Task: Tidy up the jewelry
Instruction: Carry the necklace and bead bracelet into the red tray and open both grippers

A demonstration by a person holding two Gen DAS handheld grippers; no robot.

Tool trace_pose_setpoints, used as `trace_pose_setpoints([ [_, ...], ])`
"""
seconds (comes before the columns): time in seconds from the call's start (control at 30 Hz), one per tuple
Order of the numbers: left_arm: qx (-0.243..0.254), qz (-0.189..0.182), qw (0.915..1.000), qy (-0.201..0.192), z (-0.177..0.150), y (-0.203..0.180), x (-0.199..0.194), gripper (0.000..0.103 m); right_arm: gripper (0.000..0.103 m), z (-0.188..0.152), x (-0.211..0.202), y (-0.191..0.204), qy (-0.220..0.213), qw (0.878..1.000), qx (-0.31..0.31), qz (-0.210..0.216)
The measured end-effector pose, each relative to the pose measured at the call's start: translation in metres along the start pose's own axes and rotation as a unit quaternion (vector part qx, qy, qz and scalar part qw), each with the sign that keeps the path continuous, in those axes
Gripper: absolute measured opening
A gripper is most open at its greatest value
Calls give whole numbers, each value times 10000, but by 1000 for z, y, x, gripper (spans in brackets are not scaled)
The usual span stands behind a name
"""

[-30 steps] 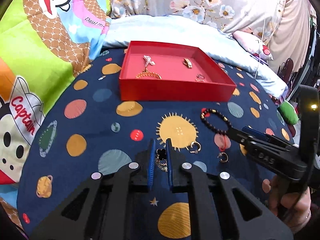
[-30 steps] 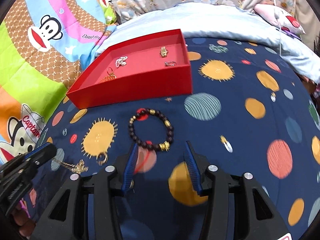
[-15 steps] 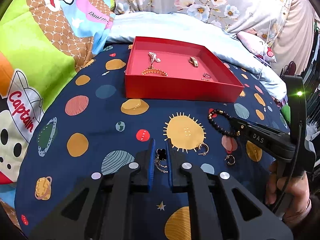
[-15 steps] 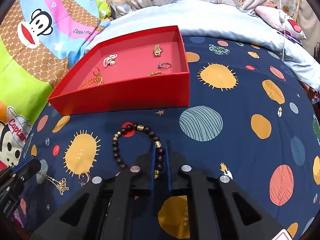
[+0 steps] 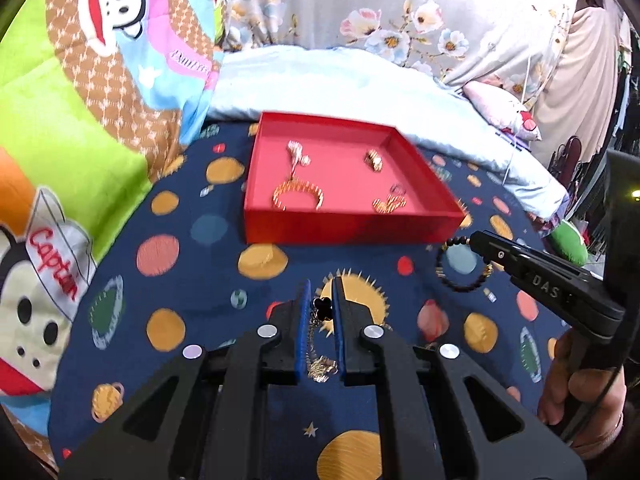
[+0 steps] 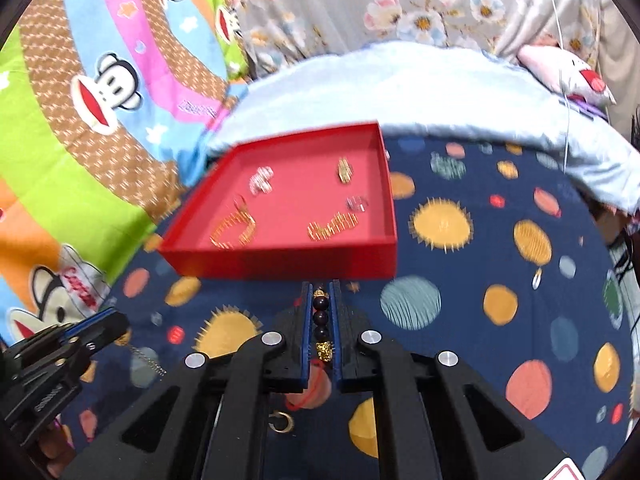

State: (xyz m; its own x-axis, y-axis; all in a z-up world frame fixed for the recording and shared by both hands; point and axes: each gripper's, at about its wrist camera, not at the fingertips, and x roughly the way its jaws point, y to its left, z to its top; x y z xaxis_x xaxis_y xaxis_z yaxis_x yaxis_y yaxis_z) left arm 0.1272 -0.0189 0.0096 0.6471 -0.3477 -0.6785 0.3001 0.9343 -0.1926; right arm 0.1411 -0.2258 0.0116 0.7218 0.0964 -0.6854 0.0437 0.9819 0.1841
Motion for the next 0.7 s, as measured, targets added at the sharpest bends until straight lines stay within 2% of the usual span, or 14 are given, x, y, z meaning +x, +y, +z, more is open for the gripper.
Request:
trace_pose_setpoints([
  [0.2, 223, -77, 9991, -338, 35, -11, -14, 10, 7, 33, -26, 7, -341, 9991, -156, 188],
  [0.33, 394, -104, 9977, -550, 65, -18, -13, 10, 7, 59, -26, 11, -511, 9980, -265, 241],
  [0.53, 593, -73, 9953, -764, 109, -29, 8, 10, 7, 93, 3, 10, -577, 9977, -316, 188],
  [0.7, 622, -139, 9948, -795, 142, -33, 41, 10, 7, 112, 35, -1, -487, 9984, -210, 174],
])
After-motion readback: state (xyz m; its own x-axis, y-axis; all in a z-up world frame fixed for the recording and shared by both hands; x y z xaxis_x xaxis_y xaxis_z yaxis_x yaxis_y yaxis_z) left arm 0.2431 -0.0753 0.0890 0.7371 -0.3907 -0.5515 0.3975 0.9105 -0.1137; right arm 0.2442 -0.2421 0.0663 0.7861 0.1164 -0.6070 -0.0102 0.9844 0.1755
